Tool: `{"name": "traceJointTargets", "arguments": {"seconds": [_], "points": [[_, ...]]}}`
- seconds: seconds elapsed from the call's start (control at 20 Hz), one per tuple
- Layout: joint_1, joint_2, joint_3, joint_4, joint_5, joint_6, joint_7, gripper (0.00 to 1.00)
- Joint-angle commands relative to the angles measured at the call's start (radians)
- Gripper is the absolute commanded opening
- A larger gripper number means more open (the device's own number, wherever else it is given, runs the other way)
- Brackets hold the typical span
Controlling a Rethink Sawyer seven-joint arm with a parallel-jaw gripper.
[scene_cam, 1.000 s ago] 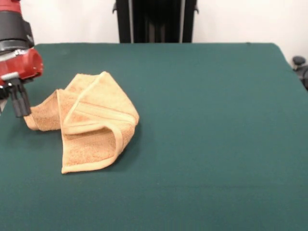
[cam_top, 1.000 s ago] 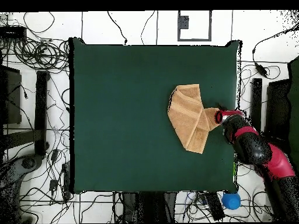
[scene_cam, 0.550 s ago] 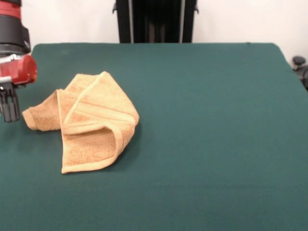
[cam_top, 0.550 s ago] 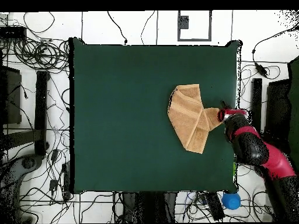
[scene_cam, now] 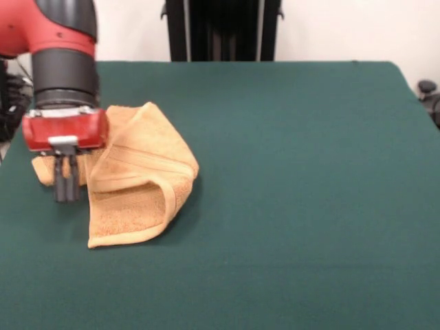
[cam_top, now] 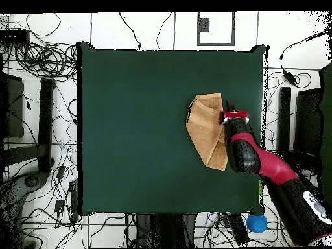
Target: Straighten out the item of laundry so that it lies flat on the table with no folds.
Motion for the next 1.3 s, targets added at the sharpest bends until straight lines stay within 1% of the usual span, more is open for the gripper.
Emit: {"name": "traceJointTargets", "arguments": {"seconds": [0.05, 0.15, 0.3, 0.45, 0.55, 0.6, 0.65, 0.75, 0.8, 0.9, 1.1, 1.3], "points": [[0.148, 0.02, -0.151, 0.055, 0.128, -0.098, 0.271, 0.0], [0.17, -0.002, -0.161, 0.067, 0.154, -0.092, 0.263, 0.0], [0.177, -0.02, -0.143, 0.065, 0.164, -0.038, 0.239, 0.0], [0.166, -0.018, -0.102, 0.051, 0.16, 0.032, 0.21, 0.0], [0.139, -0.004, -0.052, 0.046, 0.151, 0.101, 0.185, 0.0], [0.112, 0.017, -0.009, 0.051, 0.152, 0.154, 0.172, 0.0], [0.103, 0.024, 0.004, 0.059, 0.159, 0.178, 0.17, 0.0], [0.096, 0.029, -0.004, 0.107, 0.266, 0.311, 0.202, 0.0], [0.11, 0.003, -0.027, 0.138, 0.315, 0.363, 0.222, 0.0], [0.113, -0.018, -0.036, 0.169, 0.366, 0.433, 0.23, 0.0], [0.109, -0.049, -0.035, 0.189, 0.416, 0.524, 0.197, 0.0], [0.098, -0.052, -0.015, 0.195, 0.46, 0.612, 0.17, 0.0]]}}
